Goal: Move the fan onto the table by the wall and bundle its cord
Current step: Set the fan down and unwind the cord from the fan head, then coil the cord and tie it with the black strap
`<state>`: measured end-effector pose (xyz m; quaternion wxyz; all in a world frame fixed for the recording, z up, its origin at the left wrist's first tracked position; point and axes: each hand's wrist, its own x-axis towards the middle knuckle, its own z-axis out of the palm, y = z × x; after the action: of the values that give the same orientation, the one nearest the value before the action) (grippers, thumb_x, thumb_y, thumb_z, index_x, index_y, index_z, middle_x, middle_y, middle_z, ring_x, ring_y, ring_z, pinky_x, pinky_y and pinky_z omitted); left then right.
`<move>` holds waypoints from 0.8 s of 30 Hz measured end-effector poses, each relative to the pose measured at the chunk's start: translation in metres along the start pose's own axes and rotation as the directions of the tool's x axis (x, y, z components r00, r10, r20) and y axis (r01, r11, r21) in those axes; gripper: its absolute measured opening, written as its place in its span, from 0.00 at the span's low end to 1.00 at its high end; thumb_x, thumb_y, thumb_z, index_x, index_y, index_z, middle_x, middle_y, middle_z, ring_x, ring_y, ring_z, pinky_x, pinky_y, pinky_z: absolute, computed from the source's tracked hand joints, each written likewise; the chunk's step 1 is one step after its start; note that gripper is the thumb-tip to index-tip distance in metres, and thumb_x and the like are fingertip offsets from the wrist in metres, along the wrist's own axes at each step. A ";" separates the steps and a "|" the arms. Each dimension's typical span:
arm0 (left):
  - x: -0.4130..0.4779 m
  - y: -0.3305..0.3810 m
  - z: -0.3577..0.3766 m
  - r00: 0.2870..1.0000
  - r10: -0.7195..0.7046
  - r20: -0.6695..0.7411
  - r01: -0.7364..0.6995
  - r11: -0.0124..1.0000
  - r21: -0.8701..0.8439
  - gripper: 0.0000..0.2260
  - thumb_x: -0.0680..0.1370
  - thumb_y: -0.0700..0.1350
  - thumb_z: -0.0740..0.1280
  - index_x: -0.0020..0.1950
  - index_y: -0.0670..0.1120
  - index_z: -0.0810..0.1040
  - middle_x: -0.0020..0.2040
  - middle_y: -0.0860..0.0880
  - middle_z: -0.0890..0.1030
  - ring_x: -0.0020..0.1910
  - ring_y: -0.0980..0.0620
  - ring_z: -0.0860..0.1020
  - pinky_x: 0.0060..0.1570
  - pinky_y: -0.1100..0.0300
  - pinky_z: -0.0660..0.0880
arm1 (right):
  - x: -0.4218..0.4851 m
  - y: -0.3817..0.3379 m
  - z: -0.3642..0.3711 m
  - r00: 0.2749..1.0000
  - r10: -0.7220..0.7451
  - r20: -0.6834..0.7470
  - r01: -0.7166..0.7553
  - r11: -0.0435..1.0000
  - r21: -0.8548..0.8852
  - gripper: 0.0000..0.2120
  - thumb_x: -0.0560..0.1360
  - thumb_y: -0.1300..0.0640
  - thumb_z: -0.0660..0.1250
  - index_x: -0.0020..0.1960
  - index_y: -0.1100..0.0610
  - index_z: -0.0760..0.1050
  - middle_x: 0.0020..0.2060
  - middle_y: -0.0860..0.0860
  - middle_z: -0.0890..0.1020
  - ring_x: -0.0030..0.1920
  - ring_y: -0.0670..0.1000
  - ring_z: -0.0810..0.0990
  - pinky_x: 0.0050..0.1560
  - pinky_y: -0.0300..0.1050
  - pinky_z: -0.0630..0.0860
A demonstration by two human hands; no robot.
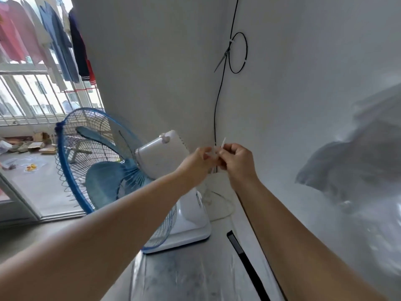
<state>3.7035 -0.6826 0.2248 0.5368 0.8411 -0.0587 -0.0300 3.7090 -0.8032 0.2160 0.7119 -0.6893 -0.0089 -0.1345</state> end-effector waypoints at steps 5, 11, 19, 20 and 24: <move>-0.022 -0.031 0.041 0.980 -0.079 0.184 0.104 0.986 -0.128 0.21 0.80 0.55 0.57 0.65 0.43 0.73 0.53 0.43 0.80 0.54 0.45 0.78 0.63 0.45 0.73 | -0.021 0.023 -0.020 0.985 0.173 0.005 -0.173 0.982 0.074 0.06 0.73 0.63 0.70 0.37 0.57 0.77 0.29 0.51 0.81 0.31 0.48 0.79 0.35 0.44 0.78; -0.048 -0.084 0.062 0.951 -0.193 0.241 0.224 0.968 -0.109 0.11 0.81 0.51 0.58 0.48 0.48 0.78 0.33 0.51 0.74 0.29 0.58 0.74 0.25 0.70 0.70 | -0.047 0.053 -0.046 0.937 0.350 -0.008 -0.341 0.916 0.211 0.04 0.74 0.62 0.69 0.40 0.59 0.77 0.33 0.54 0.81 0.28 0.46 0.78 0.30 0.38 0.75; -0.066 -0.109 0.067 0.904 -0.198 0.379 0.345 0.860 -0.375 0.13 0.82 0.42 0.55 0.40 0.43 0.74 0.23 0.55 0.64 0.21 0.57 0.60 0.25 0.65 0.63 | -0.077 0.099 -0.074 0.980 0.128 -0.151 -0.183 0.878 -0.443 0.27 0.70 0.68 0.63 0.66 0.52 0.67 0.59 0.49 0.67 0.53 0.47 0.73 0.53 0.42 0.74; -0.068 -0.111 0.066 0.889 -0.186 0.419 0.371 0.829 -0.418 0.13 0.82 0.42 0.55 0.40 0.42 0.73 0.23 0.55 0.63 0.21 0.57 0.60 0.25 0.64 0.63 | -0.078 0.102 -0.075 0.993 0.063 -0.095 -0.103 0.859 -0.501 0.31 0.69 0.70 0.61 0.68 0.49 0.65 0.62 0.48 0.63 0.55 0.47 0.70 0.54 0.39 0.72; -0.074 -0.113 0.063 0.830 -0.132 0.541 0.492 0.631 -0.600 0.14 0.82 0.44 0.53 0.39 0.43 0.71 0.24 0.55 0.59 0.21 0.57 0.57 0.26 0.63 0.58 | -0.074 0.112 -0.079 0.989 0.140 -0.048 -0.142 0.811 -0.567 0.28 0.72 0.70 0.63 0.66 0.48 0.69 0.69 0.50 0.57 0.59 0.47 0.67 0.56 0.35 0.69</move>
<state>3.6306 -0.6820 0.0948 0.7783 0.5286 -0.0128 -0.3385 3.6466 -0.8660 0.0880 0.4819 -0.8685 0.0841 -0.0794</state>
